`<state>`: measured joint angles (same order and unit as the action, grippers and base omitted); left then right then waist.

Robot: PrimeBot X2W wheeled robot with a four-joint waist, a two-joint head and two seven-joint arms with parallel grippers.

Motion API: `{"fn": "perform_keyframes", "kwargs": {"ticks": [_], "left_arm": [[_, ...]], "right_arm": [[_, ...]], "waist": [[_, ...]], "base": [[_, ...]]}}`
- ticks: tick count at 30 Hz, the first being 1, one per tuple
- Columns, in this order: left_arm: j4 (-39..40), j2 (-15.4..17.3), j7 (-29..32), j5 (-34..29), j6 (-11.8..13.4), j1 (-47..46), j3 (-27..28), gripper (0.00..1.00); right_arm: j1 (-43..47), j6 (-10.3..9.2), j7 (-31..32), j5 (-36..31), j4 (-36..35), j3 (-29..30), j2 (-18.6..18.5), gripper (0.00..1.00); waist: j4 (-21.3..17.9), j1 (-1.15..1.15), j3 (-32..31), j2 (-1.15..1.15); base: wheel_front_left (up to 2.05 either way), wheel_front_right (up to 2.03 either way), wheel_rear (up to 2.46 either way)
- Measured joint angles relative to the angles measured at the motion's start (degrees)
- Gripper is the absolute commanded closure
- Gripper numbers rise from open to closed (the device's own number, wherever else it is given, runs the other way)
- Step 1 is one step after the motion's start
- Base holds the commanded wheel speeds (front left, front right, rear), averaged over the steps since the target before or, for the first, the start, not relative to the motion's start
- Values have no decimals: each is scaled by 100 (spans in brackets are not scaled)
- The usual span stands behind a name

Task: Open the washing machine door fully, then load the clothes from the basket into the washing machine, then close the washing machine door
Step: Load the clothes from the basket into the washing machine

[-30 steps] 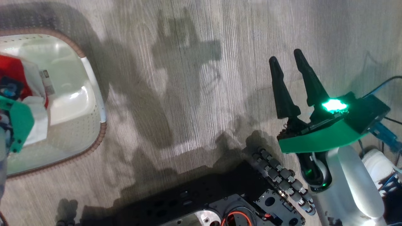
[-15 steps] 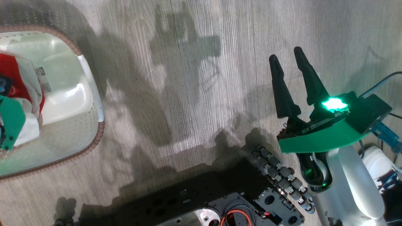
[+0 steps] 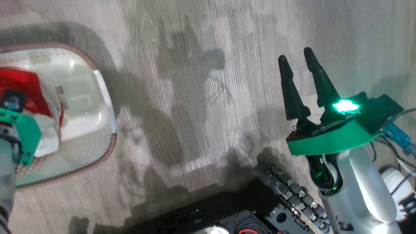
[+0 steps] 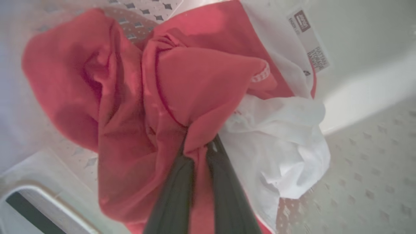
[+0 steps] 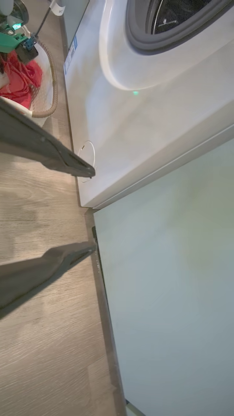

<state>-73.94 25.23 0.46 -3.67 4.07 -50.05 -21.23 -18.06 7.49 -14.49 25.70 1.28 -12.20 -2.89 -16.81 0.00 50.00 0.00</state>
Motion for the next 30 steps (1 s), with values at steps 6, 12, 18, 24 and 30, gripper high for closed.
{"fn": "perform_keyframes", "kwargs": {"ticks": [6, 12, 18, 24, 30], "left_arm": [[-9, -99, -414, 257, 21, 444, 111, 100], [-14, -233, -938, 535, 22, 920, 259, 100], [-20, -423, -1393, 770, 65, 1199, 357, 100], [563, -477, -1466, 1028, 10, 1565, 557, 100], [1571, -581, -1466, 1135, 33, 2182, 839, 100]], "right_arm": [[-15, 0, -14, 0, 151, -15, 0, 0], [12, 0, -14, -1, 326, -8, 0, 0], [171, 0, -14, -52, 546, 9, 0, 0], [378, 0, -14, -113, 713, 82, -1, 0], [598, 0, -14, -153, 838, 135, -1, 0]], "waist": [[29, 0, -549, 0], [53, 0, -1188, 0], [114, 0, -1860, 0], [225, 0, -2522, 0], [385, -1, -3108, 0]], "base": [[0, 0, 0], [0, 0, 0], [0, 0, 0], [0, 0, 0], [0, 0, 0]]}}
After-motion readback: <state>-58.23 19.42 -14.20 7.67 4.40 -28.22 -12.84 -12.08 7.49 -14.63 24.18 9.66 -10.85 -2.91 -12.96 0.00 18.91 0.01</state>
